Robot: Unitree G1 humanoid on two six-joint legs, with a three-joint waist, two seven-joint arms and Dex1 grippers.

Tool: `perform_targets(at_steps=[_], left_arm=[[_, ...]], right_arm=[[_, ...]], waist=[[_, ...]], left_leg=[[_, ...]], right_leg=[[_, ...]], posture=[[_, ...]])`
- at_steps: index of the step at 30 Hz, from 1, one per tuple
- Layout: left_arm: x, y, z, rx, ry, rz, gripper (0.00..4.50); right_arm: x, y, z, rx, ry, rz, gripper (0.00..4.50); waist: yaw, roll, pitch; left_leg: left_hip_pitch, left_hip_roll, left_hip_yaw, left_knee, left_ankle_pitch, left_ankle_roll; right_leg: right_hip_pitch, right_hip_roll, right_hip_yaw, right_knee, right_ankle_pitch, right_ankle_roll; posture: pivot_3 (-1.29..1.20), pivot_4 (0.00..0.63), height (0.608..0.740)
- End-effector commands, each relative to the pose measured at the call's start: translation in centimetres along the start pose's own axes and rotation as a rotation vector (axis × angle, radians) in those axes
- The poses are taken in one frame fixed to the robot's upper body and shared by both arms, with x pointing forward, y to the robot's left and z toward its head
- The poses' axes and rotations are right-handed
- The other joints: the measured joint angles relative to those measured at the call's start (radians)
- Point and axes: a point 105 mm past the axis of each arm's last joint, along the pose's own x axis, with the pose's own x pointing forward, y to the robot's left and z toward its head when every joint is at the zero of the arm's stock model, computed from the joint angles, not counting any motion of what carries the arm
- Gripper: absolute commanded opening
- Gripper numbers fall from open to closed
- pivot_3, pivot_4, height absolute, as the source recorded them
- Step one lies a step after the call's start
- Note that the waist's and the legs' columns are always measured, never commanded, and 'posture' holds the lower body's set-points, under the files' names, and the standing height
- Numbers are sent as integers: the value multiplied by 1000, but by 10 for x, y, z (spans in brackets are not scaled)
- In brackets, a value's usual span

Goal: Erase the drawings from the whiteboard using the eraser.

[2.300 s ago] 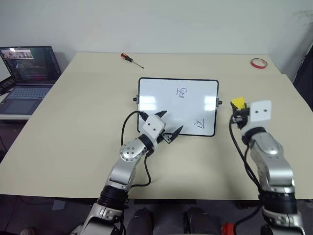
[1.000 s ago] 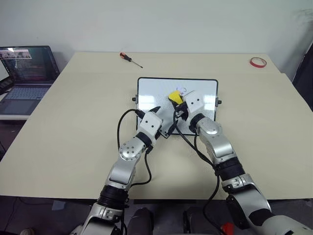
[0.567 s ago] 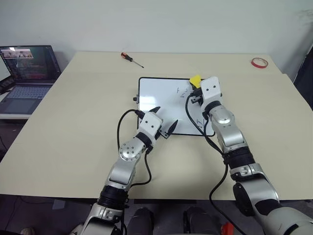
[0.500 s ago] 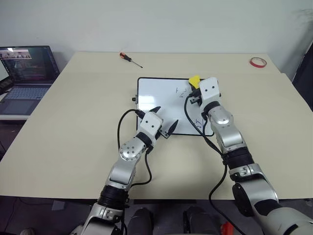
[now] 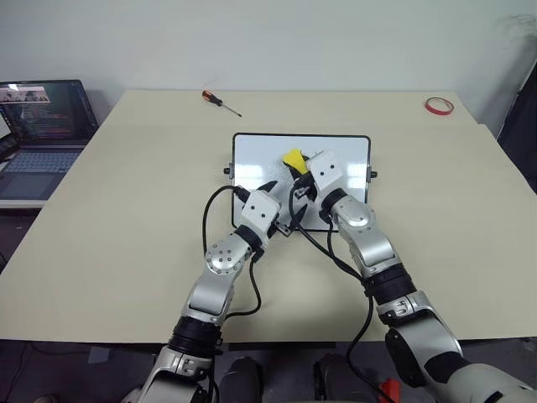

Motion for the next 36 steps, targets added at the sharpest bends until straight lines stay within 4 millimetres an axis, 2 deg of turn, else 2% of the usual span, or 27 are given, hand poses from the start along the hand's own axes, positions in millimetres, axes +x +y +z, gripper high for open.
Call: perform_targets(at_steps=[1, 6, 12, 16, 22, 29, 36], left_arm=[[1, -2, 16, 20, -57, -5, 4500], [2, -4, 17, 15, -62, -9, 4500], [4, -5, 17, 12, -62, -15, 4500], [5, -5, 17, 11, -63, -17, 4500], [3, -3, 16, 11, -55, -6, 4500], [3, -4, 16, 5, -55, 1, 4500], [3, -7, 16, -1, -57, -6, 4500]], right_arm=[[7, -30, 12, -81, -17, -122, 1146], [6, -36, 6, -130, 12, -138, 1146], [0, -19, -2, -112, 31, -50, 1146], [-4, 8, -10, -145, 59, 94, 1146], [0, -4, -12, -159, 88, 66, 1146], [12, -31, -7, -216, 109, -75, 1146], [10, -38, -8, -242, 113, -113, 1146]], waist=[[0, 0, 0], [0, 0, 0], [0, 0, 0], [-3, 0, 0], [-3, 0, 0], [-2, 0, 0], [3, 0, 0]], left_leg=[[0, 0, 0, 0, 0, 0], [0, 0, 0, 0, 0, 0], [0, 0, 0, 0, 0, 0], [0, 0, 0, 0, 0, 0], [2, 0, 0, 0, 0, 0], [2, 0, 0, 0, 0, 0], [1, 0, 0, 0, 0, 0]], right_leg=[[0, 0, 0, 0, 0, 0], [0, 0, 0, -1, 0, 0], [0, 0, 0, 0, 0, 0], [0, 0, 0, 0, 0, 0], [1, 0, 0, 1, 0, 0], [1, 0, 0, 1, 0, 0], [1, -1, 0, 1, 0, 0]], posture=[[0, 150, 740], [0, 150, 740], [0, 150, 740], [0, 150, 740], [0, 150, 740], [0, 150, 740], [0, 150, 740]])
